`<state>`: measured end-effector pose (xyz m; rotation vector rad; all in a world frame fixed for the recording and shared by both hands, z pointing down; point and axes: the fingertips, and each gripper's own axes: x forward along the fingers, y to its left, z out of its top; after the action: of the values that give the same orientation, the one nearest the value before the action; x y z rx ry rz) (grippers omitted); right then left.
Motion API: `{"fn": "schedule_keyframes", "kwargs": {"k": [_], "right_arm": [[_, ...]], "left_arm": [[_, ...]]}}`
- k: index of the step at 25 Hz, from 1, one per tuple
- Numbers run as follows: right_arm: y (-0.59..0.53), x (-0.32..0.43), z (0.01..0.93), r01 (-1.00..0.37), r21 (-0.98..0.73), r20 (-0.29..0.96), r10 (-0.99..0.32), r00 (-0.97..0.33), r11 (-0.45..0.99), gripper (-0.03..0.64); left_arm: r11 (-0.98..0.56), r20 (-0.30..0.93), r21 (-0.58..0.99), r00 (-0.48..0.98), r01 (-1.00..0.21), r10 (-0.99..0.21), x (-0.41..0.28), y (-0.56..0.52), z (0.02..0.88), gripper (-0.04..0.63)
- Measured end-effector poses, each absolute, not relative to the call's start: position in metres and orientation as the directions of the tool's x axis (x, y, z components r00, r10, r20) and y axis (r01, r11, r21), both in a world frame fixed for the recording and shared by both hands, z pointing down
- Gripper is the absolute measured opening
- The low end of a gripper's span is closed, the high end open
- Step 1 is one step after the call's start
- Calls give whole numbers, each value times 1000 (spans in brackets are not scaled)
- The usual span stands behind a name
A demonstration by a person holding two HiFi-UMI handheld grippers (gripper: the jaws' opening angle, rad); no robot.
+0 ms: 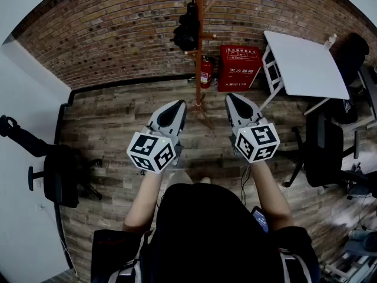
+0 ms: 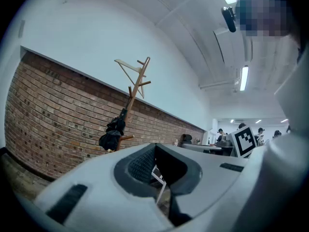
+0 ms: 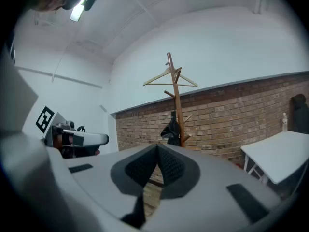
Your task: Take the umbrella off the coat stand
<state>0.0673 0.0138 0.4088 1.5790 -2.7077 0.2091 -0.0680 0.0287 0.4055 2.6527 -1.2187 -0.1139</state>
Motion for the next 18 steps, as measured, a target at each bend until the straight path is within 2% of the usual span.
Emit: {"fn": "schedule_keyframes", "kwargs": {"k": [18], "right_arm": [[8, 56, 415, -829, -146, 70, -830, -554, 540, 31]], "left_arm": [[-576, 52, 238, 602, -782, -797, -72, 36, 414, 18]]}}
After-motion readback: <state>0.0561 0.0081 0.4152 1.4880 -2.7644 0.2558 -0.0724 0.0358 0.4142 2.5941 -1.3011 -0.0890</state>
